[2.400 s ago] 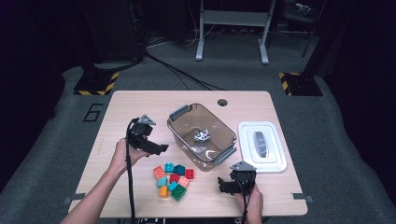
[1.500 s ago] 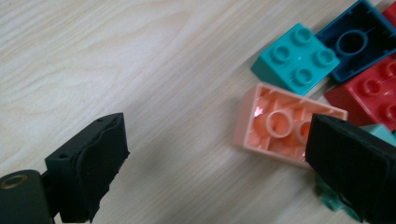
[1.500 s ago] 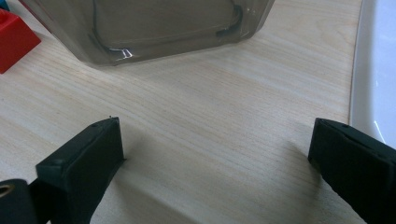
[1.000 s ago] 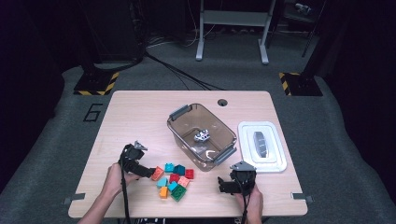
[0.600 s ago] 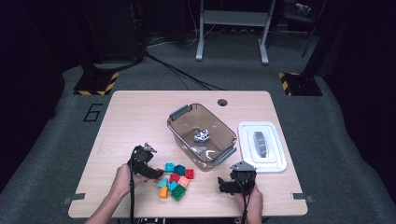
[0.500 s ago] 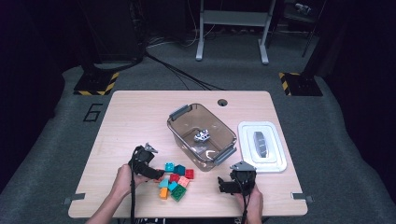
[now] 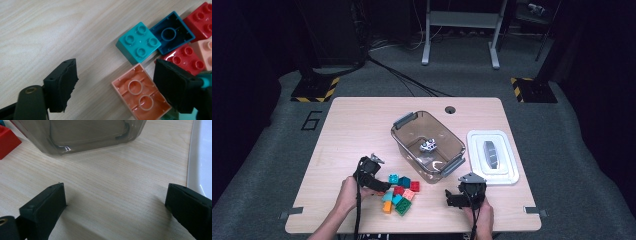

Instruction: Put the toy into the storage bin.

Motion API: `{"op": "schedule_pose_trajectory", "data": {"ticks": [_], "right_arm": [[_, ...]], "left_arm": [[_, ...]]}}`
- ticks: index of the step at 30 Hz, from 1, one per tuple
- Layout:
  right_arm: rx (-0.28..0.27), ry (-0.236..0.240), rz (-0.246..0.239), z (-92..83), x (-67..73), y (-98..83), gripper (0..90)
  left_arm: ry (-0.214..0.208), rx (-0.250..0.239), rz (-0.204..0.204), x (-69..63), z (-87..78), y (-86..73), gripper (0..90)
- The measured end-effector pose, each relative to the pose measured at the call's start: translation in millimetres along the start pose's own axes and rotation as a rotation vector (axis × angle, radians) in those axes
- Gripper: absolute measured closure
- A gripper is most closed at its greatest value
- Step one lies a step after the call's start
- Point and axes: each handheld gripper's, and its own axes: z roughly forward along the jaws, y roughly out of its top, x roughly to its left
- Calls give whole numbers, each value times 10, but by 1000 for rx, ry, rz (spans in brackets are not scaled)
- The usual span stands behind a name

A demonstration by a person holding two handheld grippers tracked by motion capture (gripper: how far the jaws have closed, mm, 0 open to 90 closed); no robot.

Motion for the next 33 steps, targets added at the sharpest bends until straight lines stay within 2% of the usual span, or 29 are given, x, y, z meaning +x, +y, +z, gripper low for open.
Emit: {"op": "schedule_pose_trajectory", "data": {"ticks": [2,5,9,17,21,23,26,28,30,31,33], "right_arm": [[0,1,-1,0,0,0,26],[0,-1,0,1,-1,0,26],[0,0,0,0,-1,0,27],[0,0,0,0,0,0,27],[-3,-8,3,4,2,1,27],[-2,-7,1,3,0,0,27],[-1,-5,-1,1,-1,0,27],[-2,-6,0,2,0,0,27],[-3,-8,2,4,2,0,27],[0,-4,-2,0,-1,-1,28],[0,-3,-3,0,-1,-1,28]], "left_arm": [[-5,2,7,19,-11,-26,245],[-20,0,-4,66,-29,-75,304],[-6,-1,-10,124,-77,-122,384],[10,1,15,117,-81,-110,571],[9,1,29,124,-83,-112,580],[6,1,24,132,-82,-108,574],[5,-5,14,143,-80,-91,486],[8,-9,9,145,-62,-77,461],[11,3,14,146,-56,-70,482],[14,6,3,135,-37,-69,519],[17,8,12,139,-29,-59,569]]}}
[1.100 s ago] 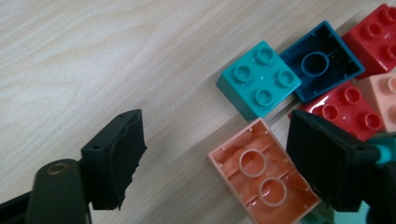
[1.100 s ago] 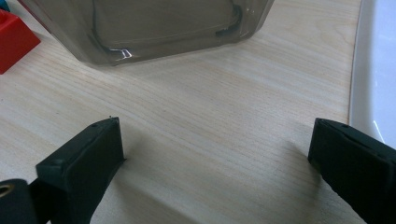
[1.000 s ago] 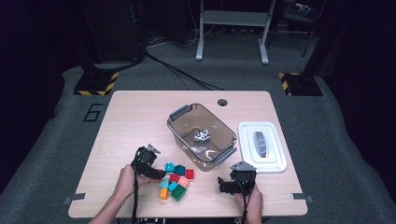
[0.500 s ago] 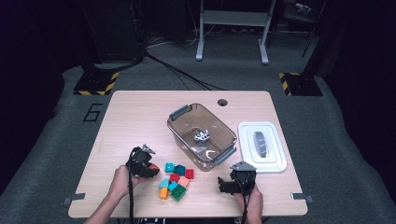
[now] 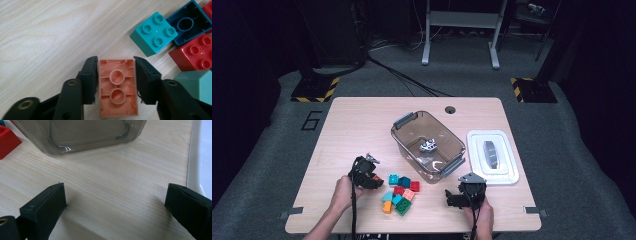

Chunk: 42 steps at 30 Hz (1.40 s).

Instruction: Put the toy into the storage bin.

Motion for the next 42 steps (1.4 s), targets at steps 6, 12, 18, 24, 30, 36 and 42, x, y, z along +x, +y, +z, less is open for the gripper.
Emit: {"op": "schedule_pose_trajectory", "data": {"ticks": [6,12,18,24,30,36,42], "right_arm": [[0,-1,1,1,0,0,28],[0,1,0,1,-1,0,29],[0,2,0,1,-1,0,30],[1,7,-4,-1,-4,0,30],[9,16,-19,11,-30,12,16],[6,18,-17,30,-33,25,6],[9,17,-10,34,-28,29,0]], "left_arm": [[15,-33,14,-2,-25,10,591],[7,-59,9,45,-118,53,592],[11,-96,2,77,-266,145,592],[5,-107,0,105,-349,247,591],[-1,-105,14,90,-388,352,591],[-7,-116,22,109,-462,479,591],[-7,-126,37,111,-559,593,592]]}}
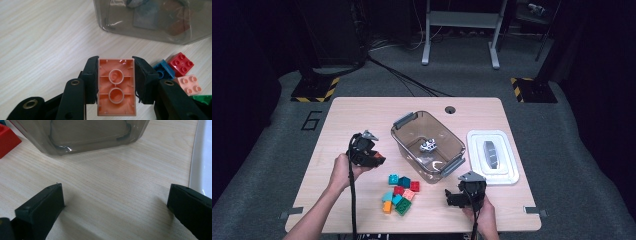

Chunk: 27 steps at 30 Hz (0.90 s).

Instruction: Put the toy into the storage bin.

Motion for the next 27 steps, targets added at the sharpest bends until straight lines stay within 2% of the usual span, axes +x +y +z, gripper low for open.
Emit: {"op": "schedule_pose_trajectory", "data": {"ticks": [7,8,12,17,27], "right_arm": [[4,-8,12,1,9,3,0],[2,-12,2,6,5,4,0],[2,-9,12,6,8,6,0],[4,-10,17,5,11,6,0],[0,-18,14,12,6,9,0]], "left_arm": [[1,-17,11,-6,-83,153,592],[-4,-17,24,-13,-113,202,592],[0,-18,45,-41,-164,300,592],[3,-33,47,-53,-219,385,592],[34,-46,73,-47,-319,628,592]]}}
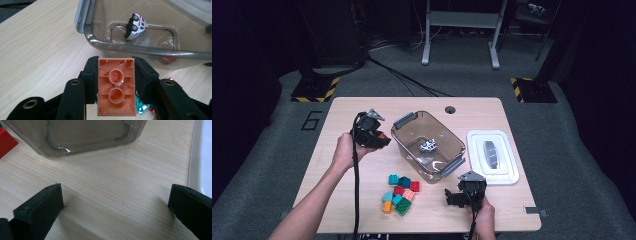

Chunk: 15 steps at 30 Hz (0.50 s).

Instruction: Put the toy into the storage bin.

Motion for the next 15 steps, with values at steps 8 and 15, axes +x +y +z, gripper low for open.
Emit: {"op": "schedule_pose_trajectory", "data": {"ticks": [8,15], "right_arm": [[-1,0,0,1,-1,0,0],[-1,0,0,1,-1,0,0]], "left_arm": [[21,-10,24,-23,-14,204,592],[35,-22,35,-80,46,373,592]]}}
